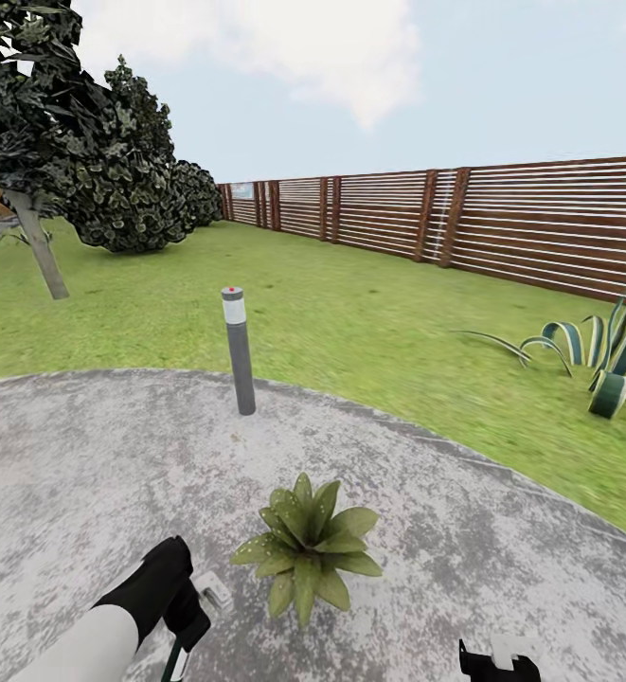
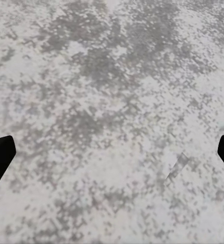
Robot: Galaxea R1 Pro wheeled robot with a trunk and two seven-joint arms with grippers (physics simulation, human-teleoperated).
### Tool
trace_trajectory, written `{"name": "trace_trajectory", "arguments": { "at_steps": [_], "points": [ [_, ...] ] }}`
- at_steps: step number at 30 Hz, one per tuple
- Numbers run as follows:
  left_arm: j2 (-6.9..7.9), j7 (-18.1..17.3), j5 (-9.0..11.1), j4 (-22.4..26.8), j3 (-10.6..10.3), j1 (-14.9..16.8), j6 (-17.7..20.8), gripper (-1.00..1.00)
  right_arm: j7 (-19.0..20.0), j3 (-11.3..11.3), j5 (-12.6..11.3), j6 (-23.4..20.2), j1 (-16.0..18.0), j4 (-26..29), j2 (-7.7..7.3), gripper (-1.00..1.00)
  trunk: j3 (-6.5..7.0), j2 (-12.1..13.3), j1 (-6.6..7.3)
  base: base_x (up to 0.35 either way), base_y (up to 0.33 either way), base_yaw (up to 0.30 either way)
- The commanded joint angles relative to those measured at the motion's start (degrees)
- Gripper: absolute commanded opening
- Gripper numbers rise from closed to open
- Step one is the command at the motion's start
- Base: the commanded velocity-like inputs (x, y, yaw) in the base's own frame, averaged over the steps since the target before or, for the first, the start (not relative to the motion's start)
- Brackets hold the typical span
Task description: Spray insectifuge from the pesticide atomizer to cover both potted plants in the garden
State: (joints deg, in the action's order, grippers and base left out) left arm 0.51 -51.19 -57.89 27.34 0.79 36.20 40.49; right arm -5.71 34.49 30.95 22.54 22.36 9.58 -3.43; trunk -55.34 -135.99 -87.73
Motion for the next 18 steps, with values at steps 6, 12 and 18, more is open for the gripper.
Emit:
{"name": "trace_trajectory", "arguments": {
  "at_steps": [6,12,18],
  "points": [
    [0.01,-0.4,-0.3,0.0,0.1,0.0,0.3,-1.00,-0.3,0.3,0.6,0.2,0.1,-0.1,0.07,1.00,-0.05,0.0,0.01,0.000,0.000,0.053],
    [-0.05,-0.3,-0.4,0.0,0.1,0.0,0.3,-1.00,-0.3,0.3,0.6,0.2,0.1,0.0,-0.20,1.00,-0.05,0.0,0.01,0.016,-0.026,0.159],
    [0.00,-0.2,-0.4,0.0,0.1,0.0,0.3,-1.00,-0.3,0.3,0.6,0.1,0.1,0.0,-0.44,1.00,-0.05,0.0,0.01,0.146,-0.201,0.008]
  ]
}}
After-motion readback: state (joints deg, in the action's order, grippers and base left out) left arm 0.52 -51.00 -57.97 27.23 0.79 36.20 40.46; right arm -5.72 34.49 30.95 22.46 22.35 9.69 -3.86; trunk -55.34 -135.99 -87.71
